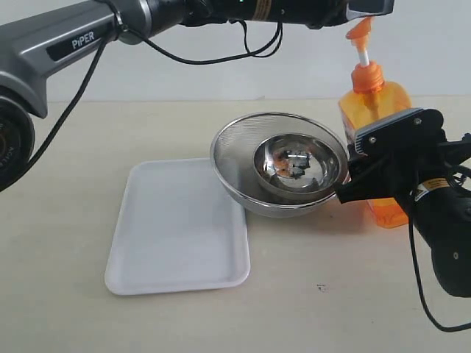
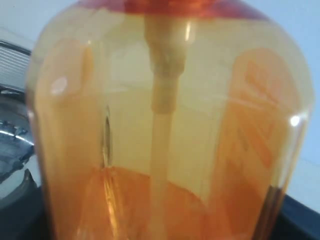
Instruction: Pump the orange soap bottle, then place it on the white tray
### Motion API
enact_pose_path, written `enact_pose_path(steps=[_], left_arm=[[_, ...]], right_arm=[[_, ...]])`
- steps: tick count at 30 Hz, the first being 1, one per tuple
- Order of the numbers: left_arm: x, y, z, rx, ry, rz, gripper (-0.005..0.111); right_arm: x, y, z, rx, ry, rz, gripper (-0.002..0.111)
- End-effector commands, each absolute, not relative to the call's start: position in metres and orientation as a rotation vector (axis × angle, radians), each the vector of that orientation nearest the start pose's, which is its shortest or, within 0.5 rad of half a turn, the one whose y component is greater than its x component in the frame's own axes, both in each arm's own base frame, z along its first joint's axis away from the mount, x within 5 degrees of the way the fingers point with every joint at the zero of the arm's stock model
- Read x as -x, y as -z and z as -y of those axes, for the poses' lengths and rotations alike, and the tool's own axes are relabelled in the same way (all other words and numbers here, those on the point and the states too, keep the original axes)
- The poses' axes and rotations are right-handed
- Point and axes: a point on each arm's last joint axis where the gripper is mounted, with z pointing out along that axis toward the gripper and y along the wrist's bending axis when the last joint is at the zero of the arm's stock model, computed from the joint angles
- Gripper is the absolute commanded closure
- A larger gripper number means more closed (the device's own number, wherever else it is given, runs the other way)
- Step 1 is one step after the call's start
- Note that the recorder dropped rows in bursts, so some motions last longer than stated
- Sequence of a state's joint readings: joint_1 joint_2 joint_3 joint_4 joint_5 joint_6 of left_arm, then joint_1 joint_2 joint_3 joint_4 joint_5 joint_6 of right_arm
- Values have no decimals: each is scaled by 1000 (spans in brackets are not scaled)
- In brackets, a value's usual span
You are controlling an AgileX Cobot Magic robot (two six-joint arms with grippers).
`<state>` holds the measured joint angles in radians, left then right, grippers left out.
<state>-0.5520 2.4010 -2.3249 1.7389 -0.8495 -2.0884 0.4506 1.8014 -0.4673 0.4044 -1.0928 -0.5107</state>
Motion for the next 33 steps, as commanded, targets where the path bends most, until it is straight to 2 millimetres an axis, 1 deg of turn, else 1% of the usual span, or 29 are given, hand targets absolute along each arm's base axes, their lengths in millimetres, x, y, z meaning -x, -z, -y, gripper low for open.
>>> enact_pose_path(steps=[1, 3, 5, 9, 15, 18, 21, 26, 31, 33], left_arm=[[-432, -298, 341, -906, 1271, -1638, 102], [-434, -298, 339, -907, 1262, -1634, 102], [-439, -298, 331, -893, 1251, -1639, 102], [-444, -298, 321, -903, 1260, -1642, 102], [-446, -297, 312, -948, 1274, -1632, 102], [-450, -297, 304, -994, 1214, -1583, 102], [-454, -290, 305, -1048, 1139, -1530, 102], [-460, -280, 309, -1041, 1065, -1520, 102], [-450, -280, 323, -1098, 1055, -1476, 102], [-449, -280, 327, -1092, 1043, -1474, 102]], right_arm=[[-273, -152, -97, 397, 211, -1637, 108], [-273, -152, -97, 397, 210, -1637, 108], [-273, -152, -97, 385, 200, -1639, 108], [-273, -152, -97, 384, 200, -1635, 108], [-273, -152, -97, 379, 203, -1634, 108], [-273, -152, -97, 370, 194, -1635, 108], [-273, -153, -97, 365, 185, -1636, 108], [-273, -153, -99, 382, 177, -1629, 108], [-273, -153, -100, 396, 165, -1623, 108], [-273, -153, -100, 397, 165, -1625, 108]])
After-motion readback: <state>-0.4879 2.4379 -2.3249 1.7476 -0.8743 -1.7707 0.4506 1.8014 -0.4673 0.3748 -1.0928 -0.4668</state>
